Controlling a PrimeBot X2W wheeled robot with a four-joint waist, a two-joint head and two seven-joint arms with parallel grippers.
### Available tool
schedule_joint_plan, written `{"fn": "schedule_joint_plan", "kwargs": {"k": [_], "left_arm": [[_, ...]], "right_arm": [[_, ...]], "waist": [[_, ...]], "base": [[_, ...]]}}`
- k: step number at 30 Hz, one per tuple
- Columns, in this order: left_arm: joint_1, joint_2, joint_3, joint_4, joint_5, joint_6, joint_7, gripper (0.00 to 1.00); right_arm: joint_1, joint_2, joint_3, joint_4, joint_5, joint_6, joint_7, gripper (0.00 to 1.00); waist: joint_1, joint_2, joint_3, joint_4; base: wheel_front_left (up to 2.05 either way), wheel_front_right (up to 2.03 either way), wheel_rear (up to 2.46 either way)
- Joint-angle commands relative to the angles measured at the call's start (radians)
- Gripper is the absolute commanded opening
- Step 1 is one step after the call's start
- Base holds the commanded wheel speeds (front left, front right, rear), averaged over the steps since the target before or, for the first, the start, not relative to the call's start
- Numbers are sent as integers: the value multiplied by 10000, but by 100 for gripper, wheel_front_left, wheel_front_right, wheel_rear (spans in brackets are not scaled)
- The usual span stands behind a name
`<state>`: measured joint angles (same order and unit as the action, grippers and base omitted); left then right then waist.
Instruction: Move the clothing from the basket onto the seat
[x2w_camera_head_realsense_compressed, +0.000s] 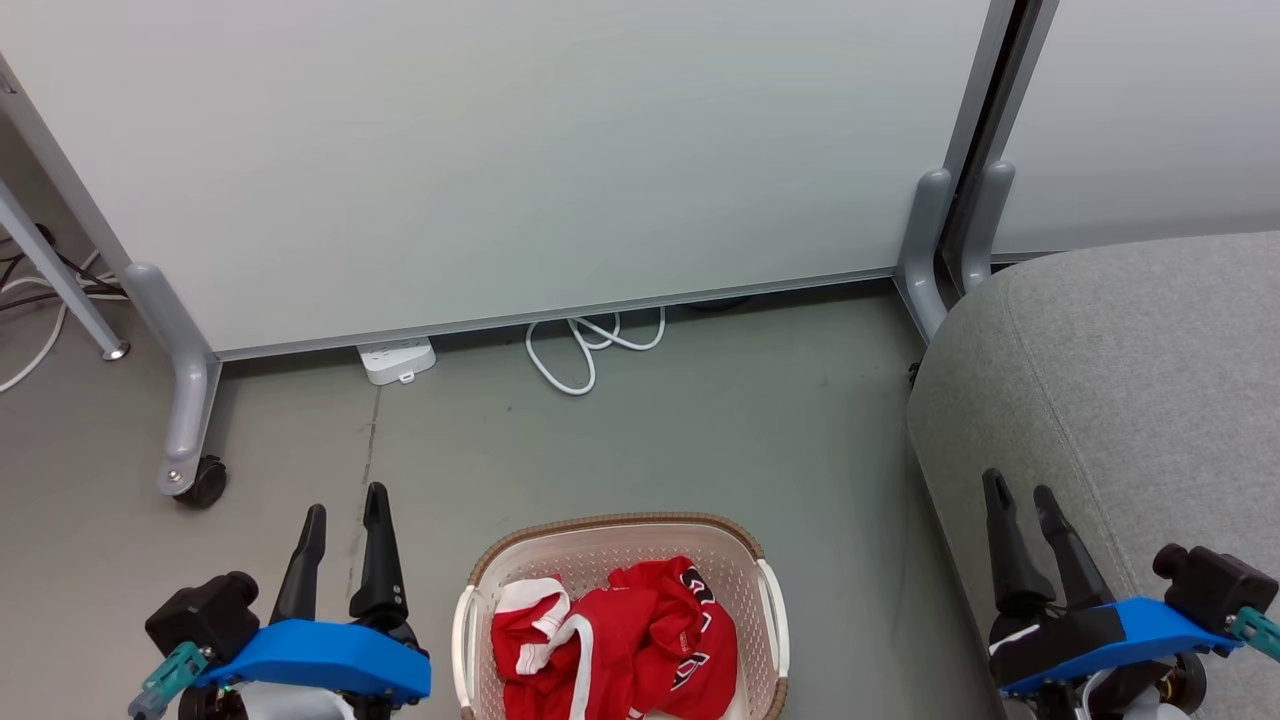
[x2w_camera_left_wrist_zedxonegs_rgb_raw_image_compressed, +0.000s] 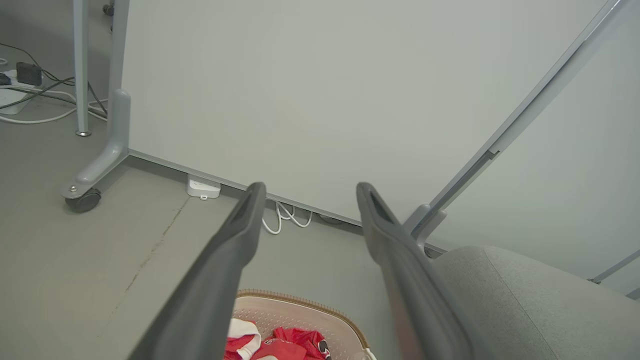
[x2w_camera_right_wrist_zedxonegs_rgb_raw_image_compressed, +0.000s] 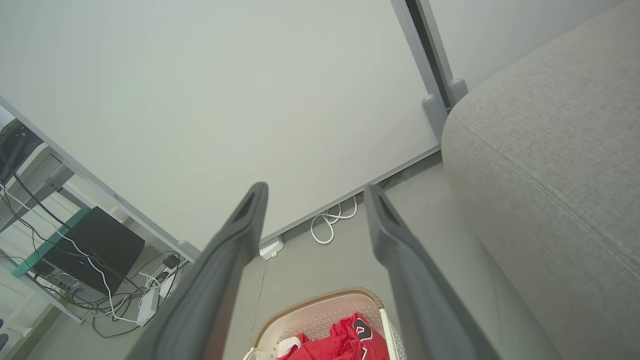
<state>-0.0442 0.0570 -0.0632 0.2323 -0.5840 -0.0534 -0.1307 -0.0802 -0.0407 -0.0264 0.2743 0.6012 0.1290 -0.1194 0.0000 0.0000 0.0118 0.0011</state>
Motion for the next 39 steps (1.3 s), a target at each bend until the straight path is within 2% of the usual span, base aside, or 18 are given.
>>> {"fn": "schedule_joint_plan", "kwargs": {"k": [1,20,39], "left_arm": [[-224,64,-40,-62,313,-32,-98,100],[-183,66,-342,26,2212,-31,-584,100],[-131,-9,-346,129,3537,-20,-979,100]], "right_arm": [[-274,-79,27,-62,-298,16,-92,100],[-261,-99,130,29,-2239,20,-463,100],[-300,-111,110,141,-3894,24,-718,100]], "waist": [[0,0,-2,-3],[0,0,-59,15],[0,0,-65,-23]], "base": [[0,0,0],[0,0,0],[0,0,0]]}}
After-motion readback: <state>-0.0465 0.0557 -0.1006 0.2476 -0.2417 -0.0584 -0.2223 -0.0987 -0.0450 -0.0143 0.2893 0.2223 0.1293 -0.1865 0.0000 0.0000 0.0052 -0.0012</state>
